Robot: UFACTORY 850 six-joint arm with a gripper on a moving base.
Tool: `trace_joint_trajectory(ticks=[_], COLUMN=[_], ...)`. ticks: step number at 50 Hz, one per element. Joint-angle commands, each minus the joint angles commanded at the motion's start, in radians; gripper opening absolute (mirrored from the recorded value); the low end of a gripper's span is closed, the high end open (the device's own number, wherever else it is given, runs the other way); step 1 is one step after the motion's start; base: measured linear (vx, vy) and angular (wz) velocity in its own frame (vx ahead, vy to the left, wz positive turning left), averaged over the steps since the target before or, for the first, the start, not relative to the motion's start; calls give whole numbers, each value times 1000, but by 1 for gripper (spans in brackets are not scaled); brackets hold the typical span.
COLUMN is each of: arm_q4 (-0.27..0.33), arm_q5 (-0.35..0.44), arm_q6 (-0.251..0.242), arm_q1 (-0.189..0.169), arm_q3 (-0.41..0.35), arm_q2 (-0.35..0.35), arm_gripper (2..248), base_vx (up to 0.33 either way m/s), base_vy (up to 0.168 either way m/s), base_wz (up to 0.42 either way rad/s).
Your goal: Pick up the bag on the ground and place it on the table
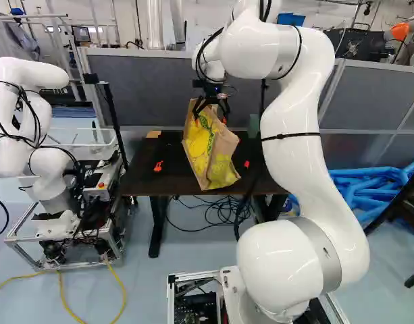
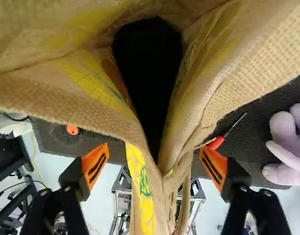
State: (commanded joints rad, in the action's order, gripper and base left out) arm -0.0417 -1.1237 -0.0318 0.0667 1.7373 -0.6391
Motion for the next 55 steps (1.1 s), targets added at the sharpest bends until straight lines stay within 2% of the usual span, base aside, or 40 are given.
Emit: trace_joint_trajectory(ticks=[3,4,33,55], arm_q4=[0,0,0,0], arm_q5=[0,0,-5,-68], arm_q6=[0,0,0,0], arm_q1=[0,0,0,-1], arm_q3=[0,0,-7,13], arm_q2=[0,0,55,94], arm_gripper=[239,247,247,247], base_vx=[0,0,0,0], base_vy=[0,0,0,0], base_wz=[0,0,0,0])
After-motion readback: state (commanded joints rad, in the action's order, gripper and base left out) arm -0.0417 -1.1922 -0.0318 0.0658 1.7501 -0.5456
